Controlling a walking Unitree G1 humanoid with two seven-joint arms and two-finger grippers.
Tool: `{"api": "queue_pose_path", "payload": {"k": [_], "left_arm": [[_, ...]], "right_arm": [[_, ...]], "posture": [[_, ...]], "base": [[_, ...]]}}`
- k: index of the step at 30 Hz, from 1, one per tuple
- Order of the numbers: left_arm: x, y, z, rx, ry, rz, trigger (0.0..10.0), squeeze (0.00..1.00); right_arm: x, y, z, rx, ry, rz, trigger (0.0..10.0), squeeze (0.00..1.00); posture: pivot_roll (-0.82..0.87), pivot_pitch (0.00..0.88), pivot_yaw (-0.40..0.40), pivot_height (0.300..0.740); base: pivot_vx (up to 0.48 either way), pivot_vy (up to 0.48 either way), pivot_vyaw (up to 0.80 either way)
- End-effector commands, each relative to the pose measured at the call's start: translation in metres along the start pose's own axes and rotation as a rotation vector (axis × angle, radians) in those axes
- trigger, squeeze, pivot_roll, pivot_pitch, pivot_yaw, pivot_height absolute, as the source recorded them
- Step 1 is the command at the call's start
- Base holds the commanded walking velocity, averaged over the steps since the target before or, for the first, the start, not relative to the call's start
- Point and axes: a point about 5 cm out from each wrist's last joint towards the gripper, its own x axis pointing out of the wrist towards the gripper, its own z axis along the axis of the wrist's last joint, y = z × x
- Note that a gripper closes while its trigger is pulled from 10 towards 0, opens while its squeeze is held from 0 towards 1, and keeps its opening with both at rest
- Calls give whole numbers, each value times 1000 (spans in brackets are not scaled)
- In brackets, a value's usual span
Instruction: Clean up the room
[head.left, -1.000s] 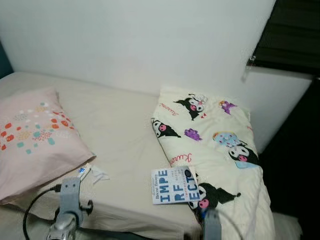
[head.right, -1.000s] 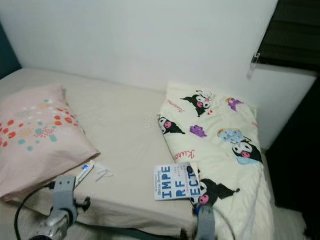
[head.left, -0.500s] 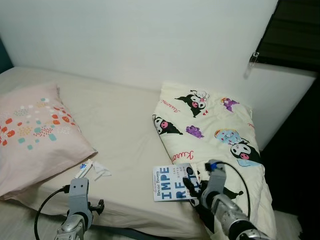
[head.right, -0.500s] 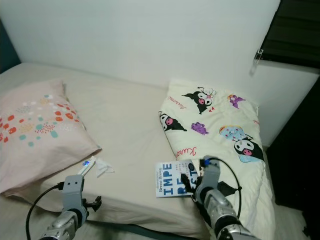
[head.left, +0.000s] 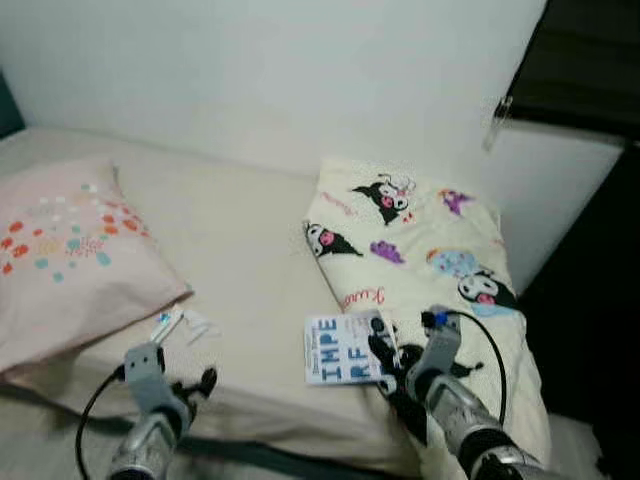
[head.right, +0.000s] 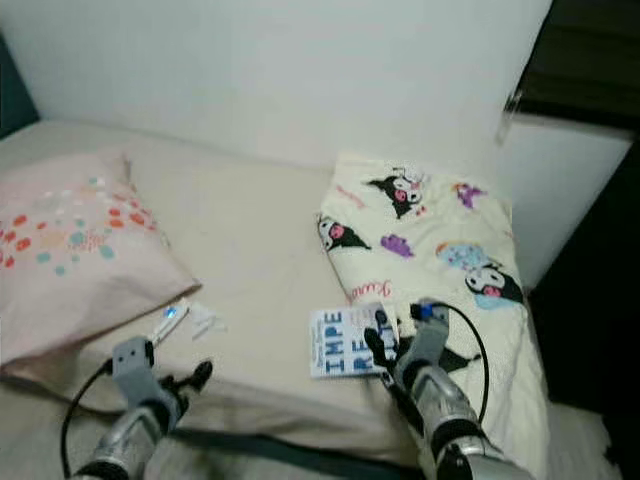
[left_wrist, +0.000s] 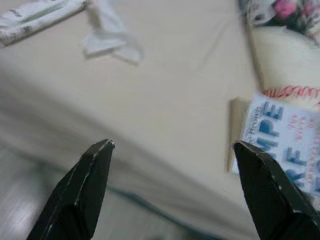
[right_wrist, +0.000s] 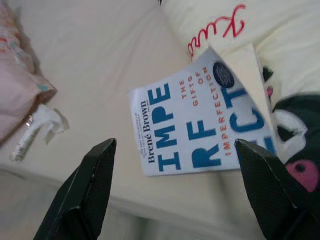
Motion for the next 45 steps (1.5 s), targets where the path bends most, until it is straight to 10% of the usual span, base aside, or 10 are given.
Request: {"api": "queue_pose_path", "payload": {"k": [1, 11, 23, 45], "left_arm": [[4, -5, 12, -64, -60, -50, 10000, 0], [19, -42, 51, -148, -200, -337, 10000, 0], [18, -73, 39, -179, -174, -538, 10000, 0], [-32, -93, 42, -240, -159, -825, 10000, 0]], "right_arm": [[0, -2, 6, 44, -24, 6, 10000, 0], [7, 11, 29, 116, -107, 118, 10000, 0], [8, 13, 31, 253, -139, 141, 10000, 0], [8, 33, -4, 408, -57, 245, 10000, 0]], "posture": [[9, 0, -87, 615], [15, 0, -86, 585], [23, 0, -78, 550], [103, 220, -39, 470]], "base": [[0, 0, 0], [0, 0, 0], [0, 0, 0], [0, 0, 0]]}}
